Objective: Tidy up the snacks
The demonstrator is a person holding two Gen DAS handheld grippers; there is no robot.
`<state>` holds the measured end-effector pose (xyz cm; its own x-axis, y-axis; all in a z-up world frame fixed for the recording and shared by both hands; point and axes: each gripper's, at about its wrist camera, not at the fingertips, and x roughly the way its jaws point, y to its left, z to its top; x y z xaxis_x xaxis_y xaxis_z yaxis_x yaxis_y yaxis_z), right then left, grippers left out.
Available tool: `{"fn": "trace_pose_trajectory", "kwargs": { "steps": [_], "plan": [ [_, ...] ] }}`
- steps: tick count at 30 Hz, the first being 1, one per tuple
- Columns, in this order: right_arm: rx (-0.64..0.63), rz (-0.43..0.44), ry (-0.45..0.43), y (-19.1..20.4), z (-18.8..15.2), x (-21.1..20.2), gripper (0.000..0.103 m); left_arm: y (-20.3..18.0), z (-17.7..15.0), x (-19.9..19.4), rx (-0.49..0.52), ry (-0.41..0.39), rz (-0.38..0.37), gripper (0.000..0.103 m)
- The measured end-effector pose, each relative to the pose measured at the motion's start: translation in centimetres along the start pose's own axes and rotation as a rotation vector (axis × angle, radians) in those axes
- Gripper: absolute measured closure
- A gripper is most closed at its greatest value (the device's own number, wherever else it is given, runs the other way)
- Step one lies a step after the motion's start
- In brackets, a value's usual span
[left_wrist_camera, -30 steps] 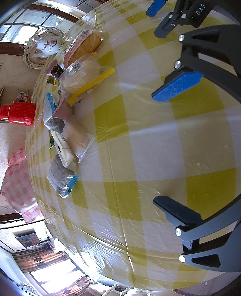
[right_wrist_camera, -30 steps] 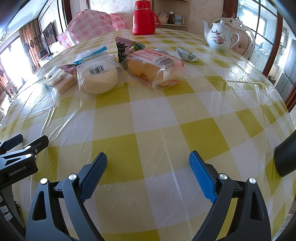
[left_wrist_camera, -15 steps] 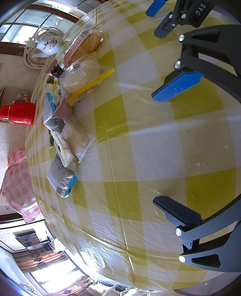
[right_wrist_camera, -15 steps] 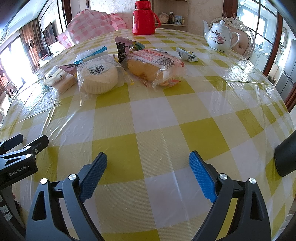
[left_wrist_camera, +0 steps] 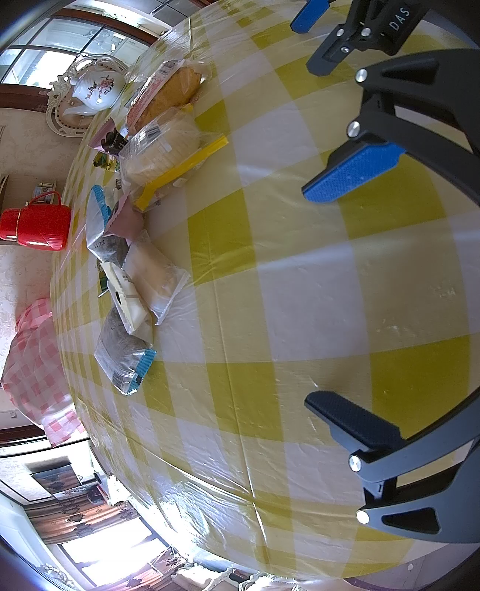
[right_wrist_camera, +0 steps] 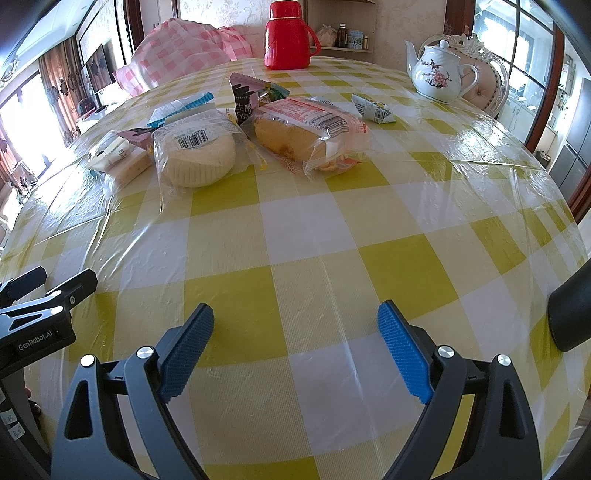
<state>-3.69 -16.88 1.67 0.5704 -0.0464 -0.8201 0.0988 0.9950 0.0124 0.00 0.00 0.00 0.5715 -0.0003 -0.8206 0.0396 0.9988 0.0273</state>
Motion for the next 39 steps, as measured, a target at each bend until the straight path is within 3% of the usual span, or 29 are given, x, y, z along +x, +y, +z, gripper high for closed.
{"fn": "trace_pose_trajectory", "kwargs": {
  "steps": [26,31,33,35,39],
  "plan": [
    [-0.002,-0.003,-0.001,0.0,-0.3,0.2,0.016,-0.4,0.0,0.1,-0.031,0.001,0.022,0.001],
    [-0.049,0.033,0.015,0.0,-0.4,0.5,0.016,0.2,0.2,-0.3,0.005,0.029,-0.014,0.001],
    [-0.07,0.082,0.024,-0.3,-0.1,0.8,0.014,1.3,0.5,-0.2,-0.065,0.001,-0.053,0.001],
    [0.018,0.18,-0.011,-2.1,0.2,0.3,0.014,2.4,0.8,-0.2,-0.144,-0.023,-0.069,0.001],
    [0.054,0.125,-0.139,-4.6,3.0,-0.4,0.014,4.1,1.0,-0.6,-0.237,-0.084,-0.147,0.001]
  ]
}}
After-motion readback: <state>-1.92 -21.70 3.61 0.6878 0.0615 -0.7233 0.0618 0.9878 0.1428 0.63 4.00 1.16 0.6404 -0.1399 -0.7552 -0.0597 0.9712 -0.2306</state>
